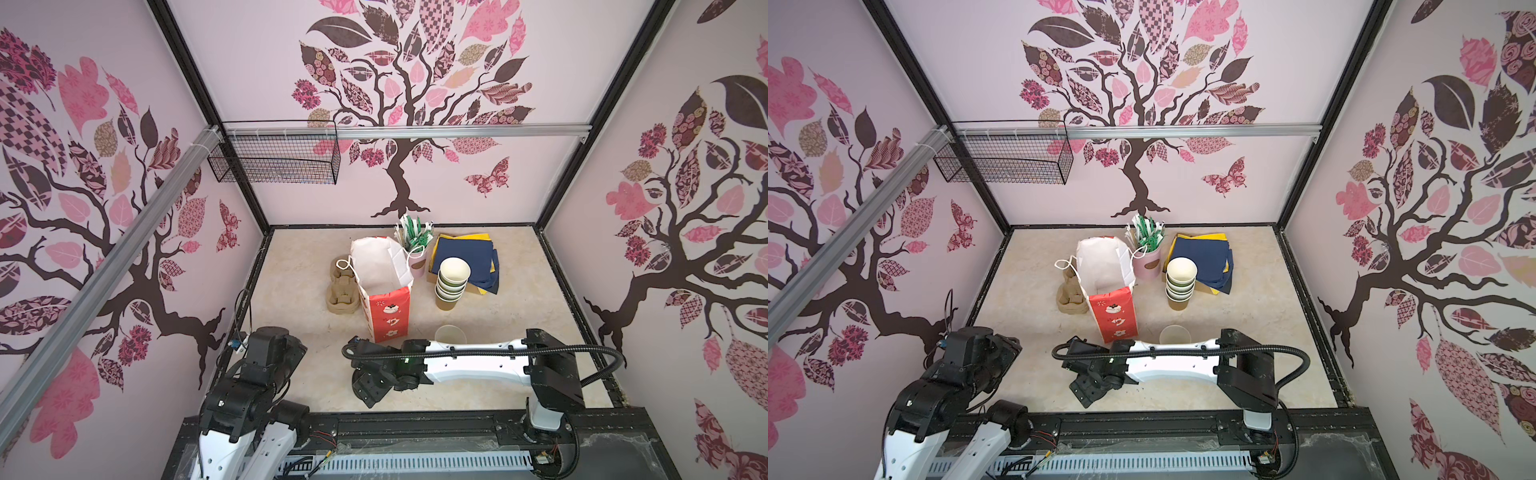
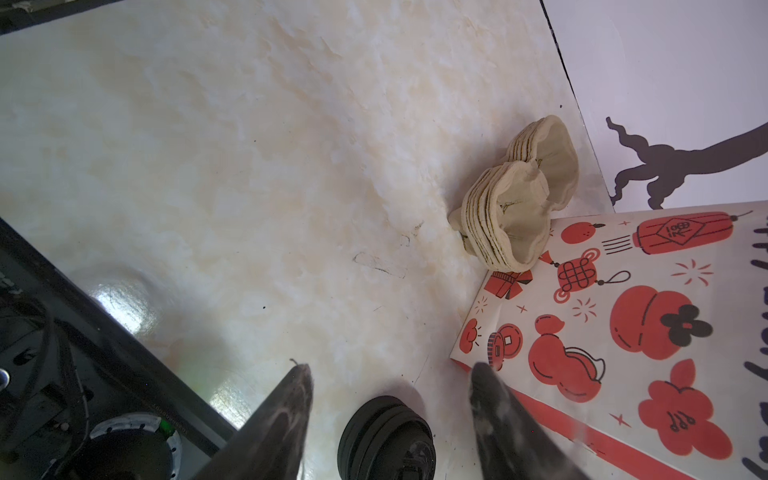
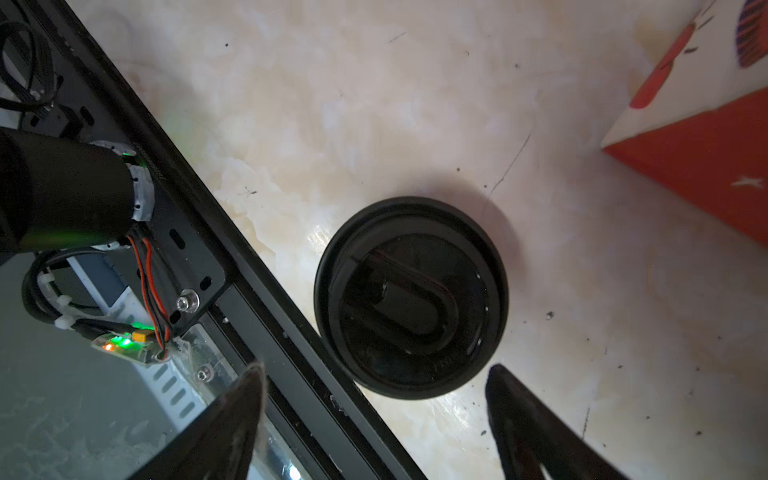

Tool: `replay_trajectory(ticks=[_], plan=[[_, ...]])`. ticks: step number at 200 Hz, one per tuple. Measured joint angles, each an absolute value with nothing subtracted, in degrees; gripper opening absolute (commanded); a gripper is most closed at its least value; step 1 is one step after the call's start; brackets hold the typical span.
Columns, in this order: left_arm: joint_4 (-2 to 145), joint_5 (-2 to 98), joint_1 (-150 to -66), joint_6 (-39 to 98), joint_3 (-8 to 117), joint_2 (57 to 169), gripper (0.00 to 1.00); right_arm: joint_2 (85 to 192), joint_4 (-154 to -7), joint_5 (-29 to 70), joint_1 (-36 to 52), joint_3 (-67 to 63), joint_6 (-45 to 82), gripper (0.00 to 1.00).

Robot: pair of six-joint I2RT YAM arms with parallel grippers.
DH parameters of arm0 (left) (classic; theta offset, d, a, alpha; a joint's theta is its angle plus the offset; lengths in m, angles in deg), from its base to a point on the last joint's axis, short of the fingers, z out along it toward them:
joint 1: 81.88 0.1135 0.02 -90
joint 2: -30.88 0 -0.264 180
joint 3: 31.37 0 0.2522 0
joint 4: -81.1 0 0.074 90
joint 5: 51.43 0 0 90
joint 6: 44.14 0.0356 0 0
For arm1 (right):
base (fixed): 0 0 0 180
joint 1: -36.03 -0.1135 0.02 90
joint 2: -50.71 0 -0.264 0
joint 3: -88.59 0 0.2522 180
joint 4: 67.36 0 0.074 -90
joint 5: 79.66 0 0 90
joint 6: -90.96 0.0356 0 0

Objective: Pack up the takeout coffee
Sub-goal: 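Lower the right gripper onto the black lid and grasp it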

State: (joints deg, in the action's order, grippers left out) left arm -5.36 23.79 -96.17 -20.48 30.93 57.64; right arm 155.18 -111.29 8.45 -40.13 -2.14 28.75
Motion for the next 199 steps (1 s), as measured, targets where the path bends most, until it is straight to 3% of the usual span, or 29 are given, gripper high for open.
replay_trajectory(ticks=[63,130,199], plan=[[-7.83,23.88,-96.17,-21.88,30.93,55.78,0.62,159.33,-112.73,8.72,-37.97,-5.95,29.73,0.86],[-7.86,24.31,-96.17,-21.82,30.93,56.31,0.62,161.93,-113.63,9.35,-38.1,-8.42,30.37,0.8],[-7.79,24.6,-96.17,-21.64,30.93,56.64,0.62,163.66,-115.42,9.35,-38.1,-9.18,30.56,0.83]])
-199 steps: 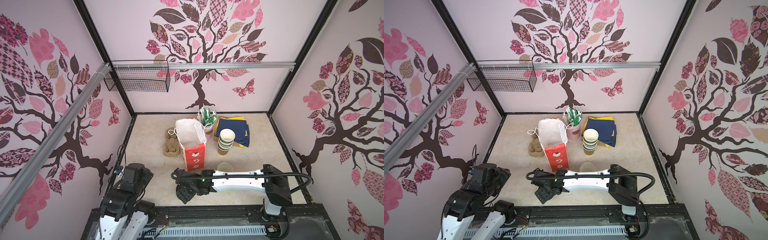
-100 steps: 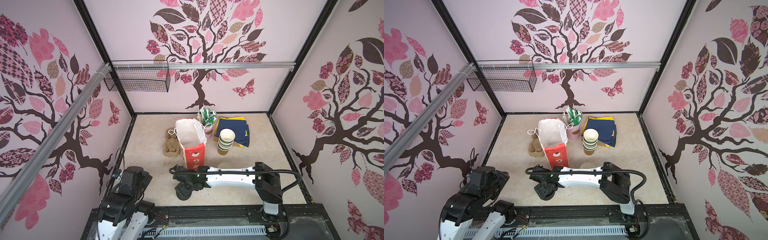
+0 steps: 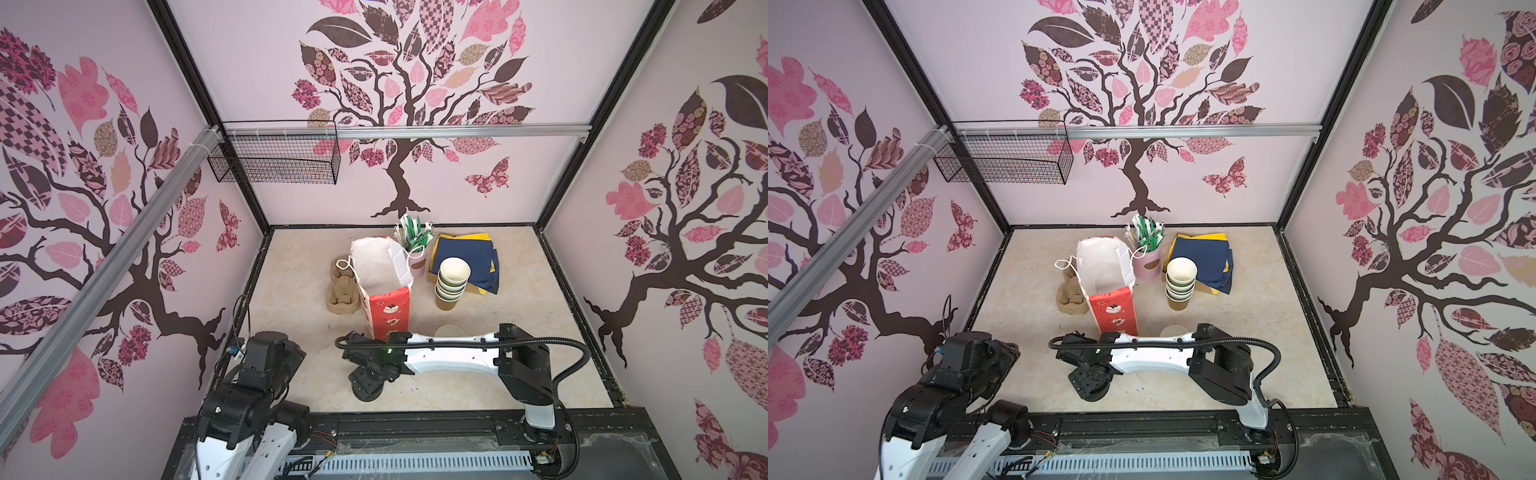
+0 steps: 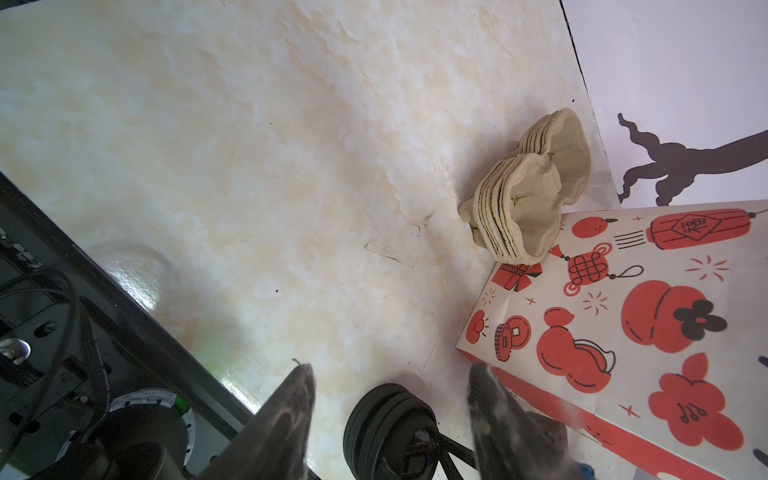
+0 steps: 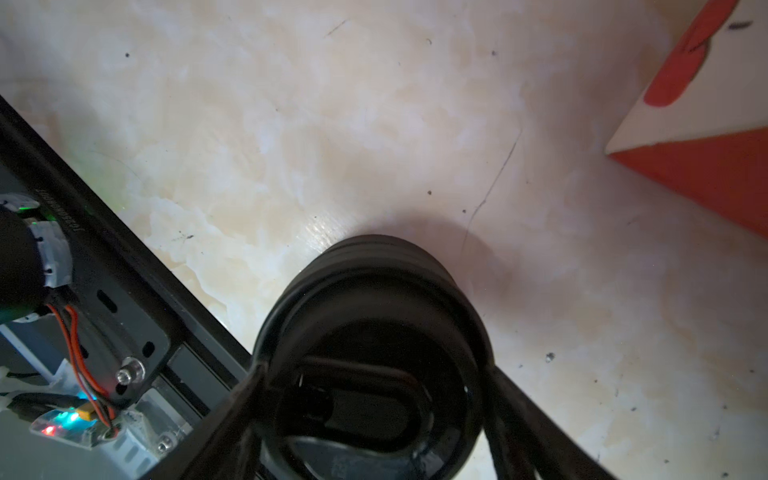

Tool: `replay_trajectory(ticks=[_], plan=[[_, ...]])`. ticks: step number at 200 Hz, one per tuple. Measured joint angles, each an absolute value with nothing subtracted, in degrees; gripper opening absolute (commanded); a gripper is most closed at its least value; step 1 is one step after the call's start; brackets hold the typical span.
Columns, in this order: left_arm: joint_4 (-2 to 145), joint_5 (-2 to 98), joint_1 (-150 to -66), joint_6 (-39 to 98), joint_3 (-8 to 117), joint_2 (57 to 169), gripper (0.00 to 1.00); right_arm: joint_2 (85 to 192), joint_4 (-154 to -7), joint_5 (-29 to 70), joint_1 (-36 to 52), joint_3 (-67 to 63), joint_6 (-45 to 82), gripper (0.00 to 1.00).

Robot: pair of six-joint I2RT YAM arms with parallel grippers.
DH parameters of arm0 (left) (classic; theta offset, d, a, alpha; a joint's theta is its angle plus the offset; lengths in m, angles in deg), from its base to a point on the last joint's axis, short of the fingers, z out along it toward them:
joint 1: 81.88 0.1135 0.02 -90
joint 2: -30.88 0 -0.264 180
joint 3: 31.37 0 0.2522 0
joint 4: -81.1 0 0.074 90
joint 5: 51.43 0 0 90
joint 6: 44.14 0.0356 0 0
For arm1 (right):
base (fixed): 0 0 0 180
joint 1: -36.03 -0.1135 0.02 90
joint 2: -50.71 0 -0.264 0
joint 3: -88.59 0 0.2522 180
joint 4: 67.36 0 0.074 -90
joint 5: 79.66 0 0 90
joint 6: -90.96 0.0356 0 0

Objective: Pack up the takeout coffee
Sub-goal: 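Lower the right gripper onto the black lid and grasp it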

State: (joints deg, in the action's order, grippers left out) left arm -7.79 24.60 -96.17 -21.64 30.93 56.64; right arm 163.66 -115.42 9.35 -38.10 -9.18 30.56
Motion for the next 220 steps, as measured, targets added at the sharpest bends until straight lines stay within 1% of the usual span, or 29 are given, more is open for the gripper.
replay_trajectory(ticks=[39,67,128,184,203,220], plan=[[-7.79,24.49,-96.17,-21.64,30.93,56.75,0.62,163.66,-115.84,9.37,-38.1,-9.18,30.52,0.75],[-7.79,24.42,-96.17,-21.64,30.93,56.99,0.62,163.61,-115.95,9.39,-38.1,-9.18,30.34,0.73],[-7.33,25.25,-96.17,-21.95,30.51,56.97,0.63,161.43,-116.73,7.01,-38.1,-8.0,29.03,0.73],[-3.2,31.35,-96.17,-23.85,24.52,56.9,0.64,156.36,-114.09,6.05,-38.1,-4.61,26.74,0.74],[-1.26,34.34,-96.17,-24.51,22.38,56.9,0.61,155.35,-112.93,6.14,-38.1,-2.93,26.87,0.74],[0.69,37.82,-96.17,-24.92,20.39,56.94,0.56,155.15,-112.01,6.88,-38.1,-1.84,27.59,0.74]])
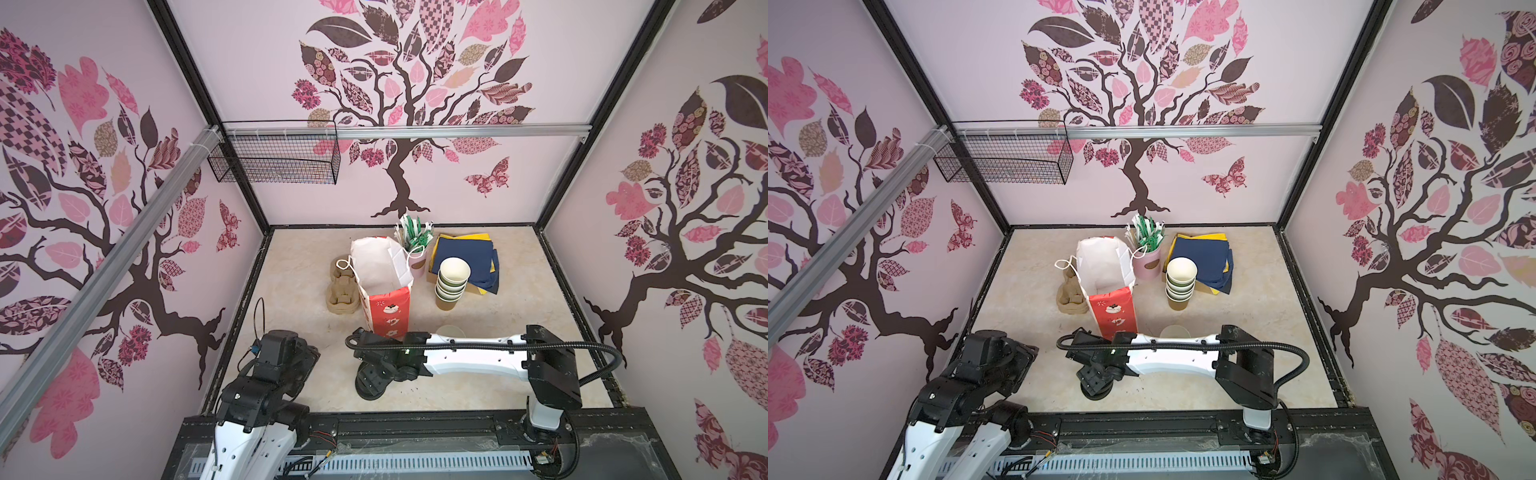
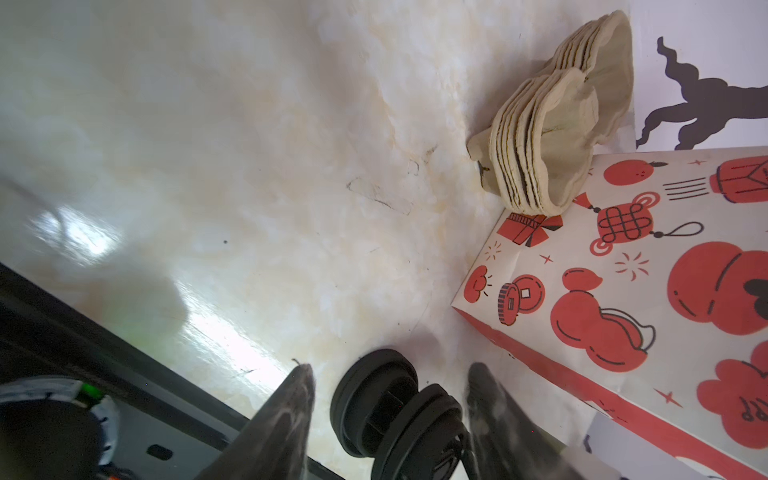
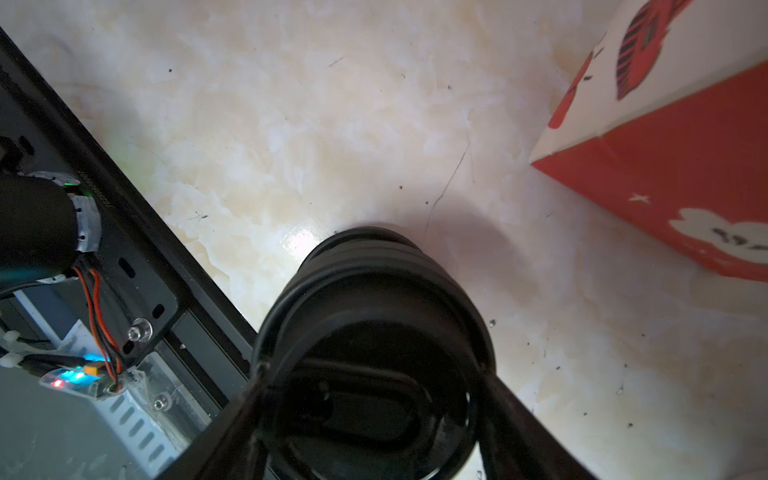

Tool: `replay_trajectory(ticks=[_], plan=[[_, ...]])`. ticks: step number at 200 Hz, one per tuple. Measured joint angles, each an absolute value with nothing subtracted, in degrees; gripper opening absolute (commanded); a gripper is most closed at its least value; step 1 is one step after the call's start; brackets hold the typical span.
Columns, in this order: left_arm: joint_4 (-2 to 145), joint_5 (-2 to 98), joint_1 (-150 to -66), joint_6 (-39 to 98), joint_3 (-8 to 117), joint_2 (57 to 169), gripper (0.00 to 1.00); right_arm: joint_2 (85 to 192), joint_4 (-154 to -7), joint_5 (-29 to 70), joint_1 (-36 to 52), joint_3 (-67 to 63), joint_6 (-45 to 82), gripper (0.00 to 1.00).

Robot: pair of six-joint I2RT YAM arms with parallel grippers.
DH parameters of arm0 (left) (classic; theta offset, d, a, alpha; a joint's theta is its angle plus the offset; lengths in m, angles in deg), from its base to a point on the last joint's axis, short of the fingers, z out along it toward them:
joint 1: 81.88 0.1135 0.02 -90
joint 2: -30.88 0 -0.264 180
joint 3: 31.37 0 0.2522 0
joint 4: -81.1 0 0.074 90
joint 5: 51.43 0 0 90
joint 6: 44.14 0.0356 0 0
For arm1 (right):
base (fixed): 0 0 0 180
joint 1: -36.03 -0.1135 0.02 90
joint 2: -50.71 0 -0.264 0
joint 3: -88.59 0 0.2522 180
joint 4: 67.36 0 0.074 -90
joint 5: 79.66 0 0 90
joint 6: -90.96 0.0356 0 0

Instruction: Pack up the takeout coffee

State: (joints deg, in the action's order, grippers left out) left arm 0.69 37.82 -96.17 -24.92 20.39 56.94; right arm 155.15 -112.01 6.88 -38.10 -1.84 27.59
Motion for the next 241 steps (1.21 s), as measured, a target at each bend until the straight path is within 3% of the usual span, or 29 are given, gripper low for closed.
replay_trajectory(ticks=[37,100,174,241], plan=[[3.86,45.54,-96.17,-26.93,15.65,57.03,0.42,155.15,-111.46,8.23,-37.75,-1.14,29.49,0.73],[8.6,57.97,-96.17,-28.7,7.01,55.81,0.29,155.15,-110.35,10.25,-35.17,-0.85,32.38,0.73],[15.14,69.21,-96.17,-27.76,2.51,56.79,0.3,155.35,-108.99,11.91,-34.34,-0.85,34.93,0.73],[17.65,74.45,-96.28,-25.25,2.16,59.35,0.23,155.35,-107.86,13.13,-34.32,-0.85,36.64,0.73]])
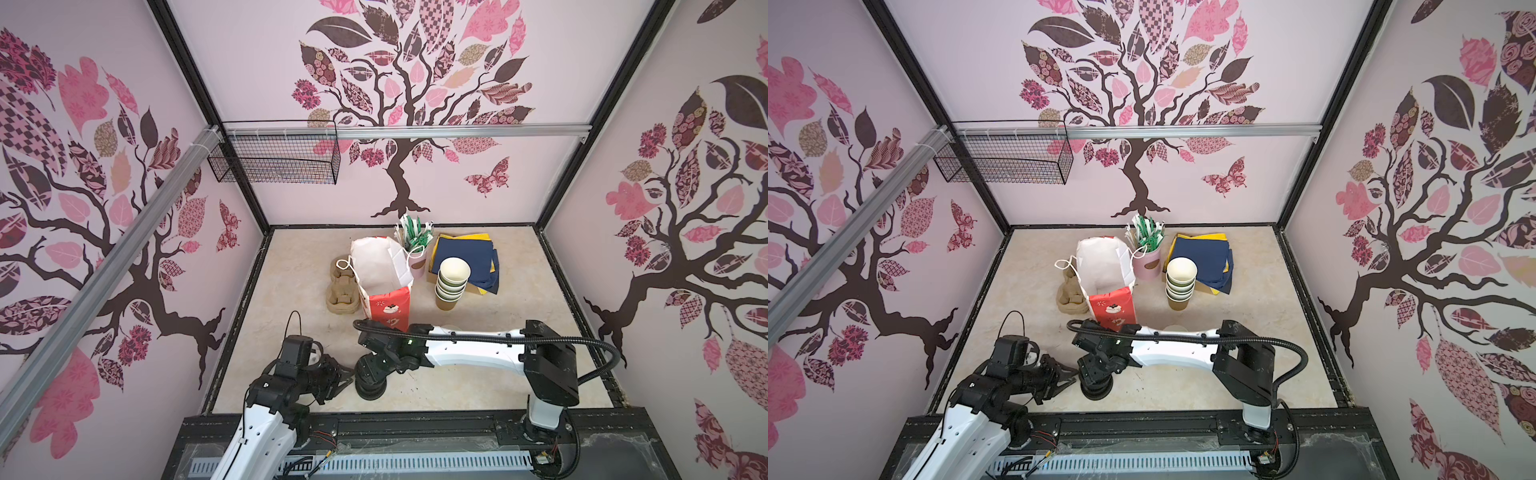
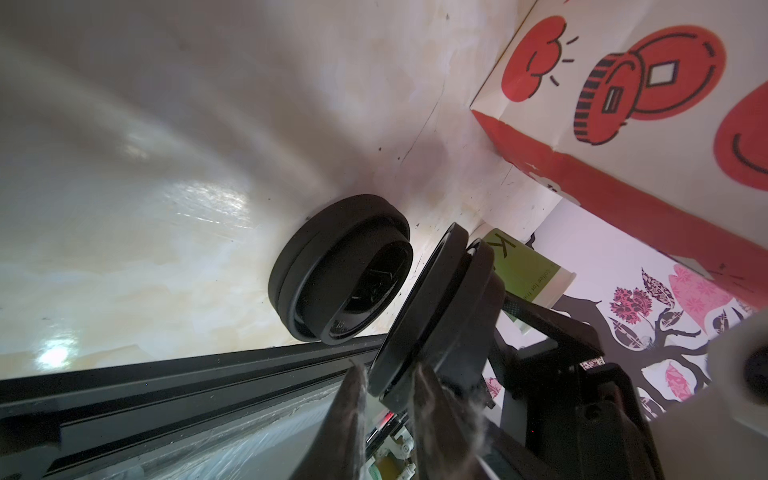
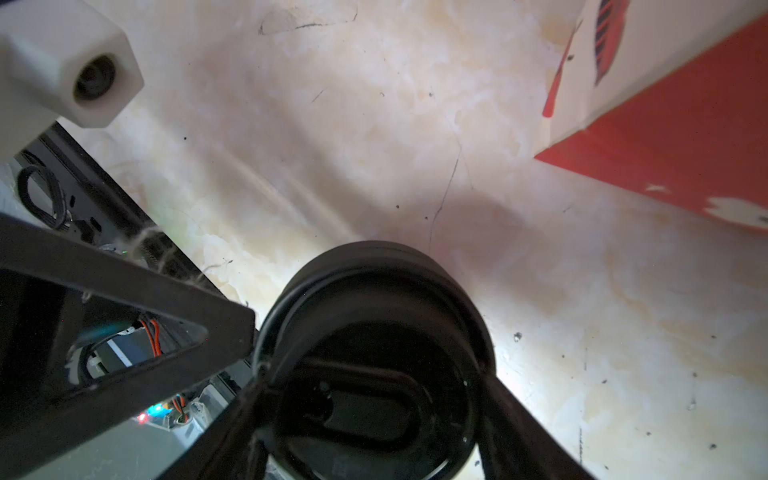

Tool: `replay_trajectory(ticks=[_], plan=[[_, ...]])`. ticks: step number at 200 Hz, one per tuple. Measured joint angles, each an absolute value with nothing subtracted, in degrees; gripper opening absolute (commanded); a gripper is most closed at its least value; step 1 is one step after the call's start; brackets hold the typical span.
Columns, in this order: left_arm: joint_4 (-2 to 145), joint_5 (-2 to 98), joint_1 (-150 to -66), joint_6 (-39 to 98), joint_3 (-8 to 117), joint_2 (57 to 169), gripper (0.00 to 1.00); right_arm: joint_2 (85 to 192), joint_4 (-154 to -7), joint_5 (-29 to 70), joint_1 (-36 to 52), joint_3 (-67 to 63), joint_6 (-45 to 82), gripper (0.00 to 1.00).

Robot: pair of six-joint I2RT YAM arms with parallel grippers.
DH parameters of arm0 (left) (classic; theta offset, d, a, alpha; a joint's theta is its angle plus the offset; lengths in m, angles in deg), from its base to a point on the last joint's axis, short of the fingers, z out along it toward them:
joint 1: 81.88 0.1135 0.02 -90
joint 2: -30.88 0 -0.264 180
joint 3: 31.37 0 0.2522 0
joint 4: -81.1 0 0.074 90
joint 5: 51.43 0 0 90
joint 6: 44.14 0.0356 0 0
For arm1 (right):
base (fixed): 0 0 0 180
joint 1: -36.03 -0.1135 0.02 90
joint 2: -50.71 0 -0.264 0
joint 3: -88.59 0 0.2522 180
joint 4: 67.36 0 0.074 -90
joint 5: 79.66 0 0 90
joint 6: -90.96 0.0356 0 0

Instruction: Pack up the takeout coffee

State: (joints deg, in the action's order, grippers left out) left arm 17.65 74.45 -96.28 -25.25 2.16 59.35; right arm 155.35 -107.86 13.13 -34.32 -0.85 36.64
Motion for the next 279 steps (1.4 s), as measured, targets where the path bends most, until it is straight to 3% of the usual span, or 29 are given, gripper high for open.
replay_trajectory(ticks=[64,165,279], plan=[[17.56,75.83,-96.3,-24.11,0.68,60.07,0.21,155.35,-108.05,13.13,-34.29,-0.83,38.17,0.72],[14.81,76.11,-96.3,-23.76,-1.51,57.16,0.25,155.35,-107.9,14.7,-34.78,-0.53,38.21,0.72],[8.45,71.35,-96.41,-24.13,-0.04,52.57,0.27,156.97,-109.3,13.92,-35.91,-2.76,39.15,0.73]])
